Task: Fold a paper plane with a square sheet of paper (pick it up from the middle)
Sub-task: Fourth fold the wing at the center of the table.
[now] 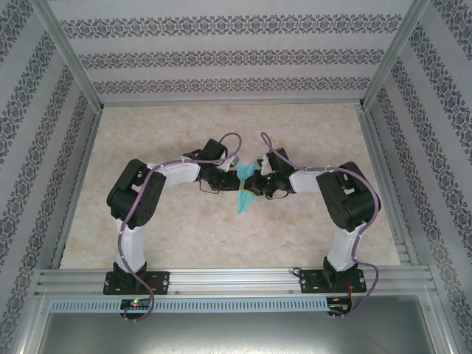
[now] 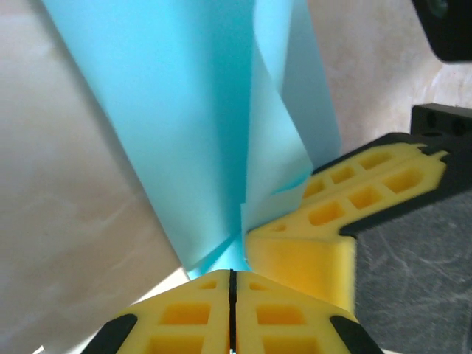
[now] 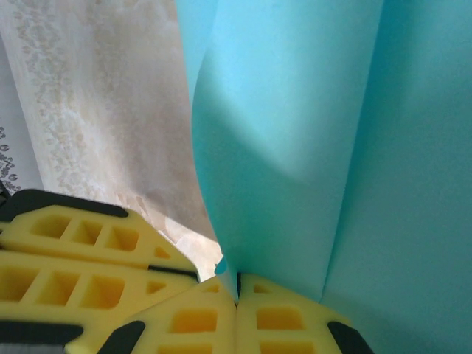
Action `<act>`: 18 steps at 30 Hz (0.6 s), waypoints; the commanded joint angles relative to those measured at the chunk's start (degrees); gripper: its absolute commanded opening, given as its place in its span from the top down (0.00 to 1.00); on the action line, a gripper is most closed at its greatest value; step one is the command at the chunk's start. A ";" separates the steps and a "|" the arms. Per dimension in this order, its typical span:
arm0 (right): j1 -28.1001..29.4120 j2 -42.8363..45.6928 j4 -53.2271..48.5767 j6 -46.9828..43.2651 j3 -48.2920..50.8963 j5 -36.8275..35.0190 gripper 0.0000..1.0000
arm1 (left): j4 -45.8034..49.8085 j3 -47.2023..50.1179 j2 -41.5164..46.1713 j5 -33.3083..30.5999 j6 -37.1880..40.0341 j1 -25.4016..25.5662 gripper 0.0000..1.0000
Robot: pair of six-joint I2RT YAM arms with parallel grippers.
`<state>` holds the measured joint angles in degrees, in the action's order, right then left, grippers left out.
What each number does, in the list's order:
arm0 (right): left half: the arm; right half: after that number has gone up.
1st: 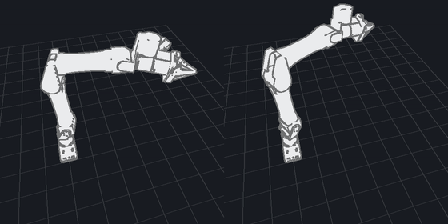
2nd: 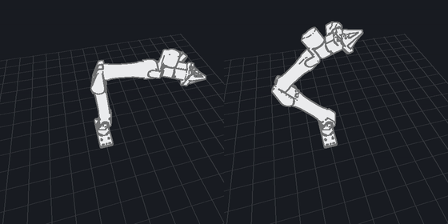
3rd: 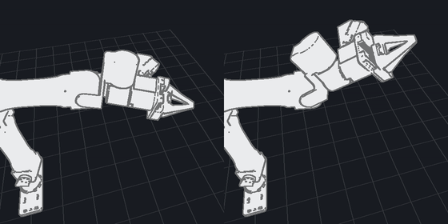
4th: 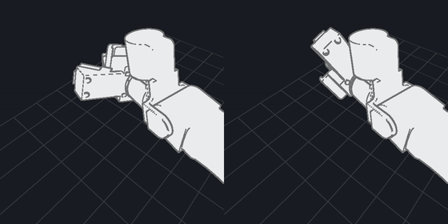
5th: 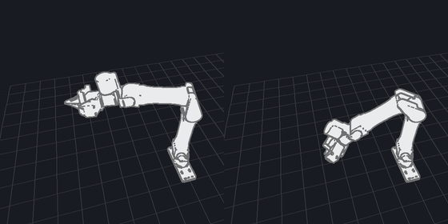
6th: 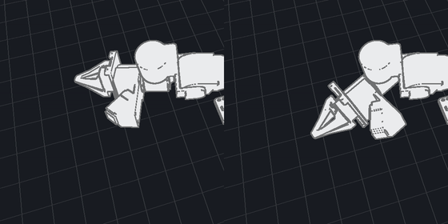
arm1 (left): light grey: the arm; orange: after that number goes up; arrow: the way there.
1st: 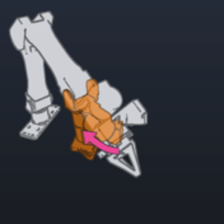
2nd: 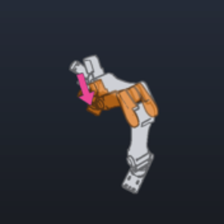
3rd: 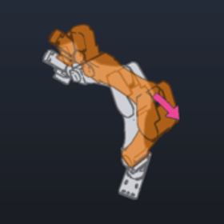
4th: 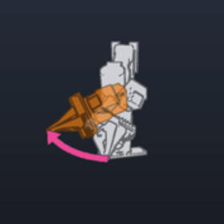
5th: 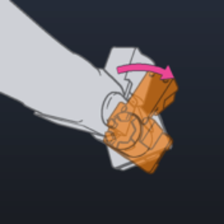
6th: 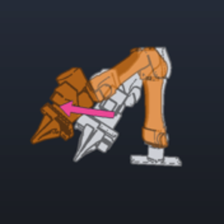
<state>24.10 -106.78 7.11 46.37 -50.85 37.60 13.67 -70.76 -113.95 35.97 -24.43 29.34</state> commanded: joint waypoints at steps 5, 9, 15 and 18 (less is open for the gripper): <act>-0.69 0.06 -0.80 -0.49 0.47 -0.06 0.98 | -6.55 2.85 -1.37 2.50 -4.86 -0.87 0.91; -0.72 0.26 -1.14 -0.67 0.34 -0.25 0.98 | -7.22 3.66 -2.06 2.14 -5.65 -0.93 0.92; -0.68 0.48 -1.38 -0.67 0.05 -0.06 0.98 | -6.89 3.88 -2.55 1.52 -6.00 -0.96 0.96; -0.72 0.72 -1.68 -0.67 -0.30 -0.12 0.98 | -5.92 3.55 -2.84 1.28 -5.55 -0.95 0.96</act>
<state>23.75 -106.78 6.90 46.37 -50.85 37.60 8.10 -67.29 -114.93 37.39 -29.89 28.97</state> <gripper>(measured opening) 0.042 0.069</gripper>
